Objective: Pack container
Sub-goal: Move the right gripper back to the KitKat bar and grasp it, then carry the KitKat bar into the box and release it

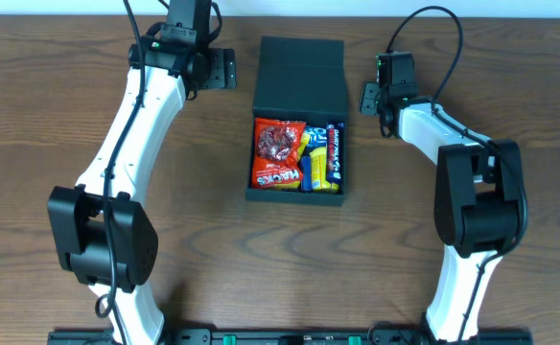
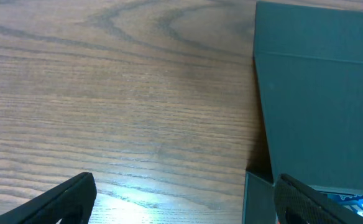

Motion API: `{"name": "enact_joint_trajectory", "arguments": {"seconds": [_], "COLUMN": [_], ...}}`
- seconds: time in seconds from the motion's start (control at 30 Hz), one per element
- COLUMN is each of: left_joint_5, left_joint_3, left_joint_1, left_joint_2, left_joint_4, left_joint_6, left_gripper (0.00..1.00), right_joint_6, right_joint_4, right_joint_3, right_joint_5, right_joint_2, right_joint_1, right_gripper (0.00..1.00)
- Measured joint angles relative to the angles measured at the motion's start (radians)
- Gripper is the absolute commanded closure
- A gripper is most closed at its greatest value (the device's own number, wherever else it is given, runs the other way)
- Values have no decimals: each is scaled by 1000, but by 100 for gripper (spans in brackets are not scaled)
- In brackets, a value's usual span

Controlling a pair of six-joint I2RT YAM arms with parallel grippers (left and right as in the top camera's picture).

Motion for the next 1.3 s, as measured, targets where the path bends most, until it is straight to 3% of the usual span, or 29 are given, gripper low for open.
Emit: {"name": "enact_joint_trajectory", "arguments": {"seconds": [0.33, 0.63, 0.97, 1.17, 1.3], "left_joint_5": [0, 0, 0, 0, 0], "left_joint_3": [0, 0, 0, 0, 0], "left_joint_1": [0, 0, 0, 0, 0], "left_joint_2": [0, 0, 0, 0, 0], "left_joint_4": [0, 0, 0, -1, -1], "left_joint_6": [0, 0, 0, 0, 0], "left_gripper": [8, 8, 8, 8, 8], "right_joint_6": [0, 2, 5, 4, -22], "right_joint_4": [3, 4, -2, -177, -348], "right_joint_3": [0, 0, 1, 101, 266], "right_joint_5": [5, 4, 3, 2, 1], "right_joint_2": [28, 30, 30, 31, 32], "right_joint_1": [0, 0, 0, 0, 0], "right_gripper": [41, 61, 74, 80, 88]}}
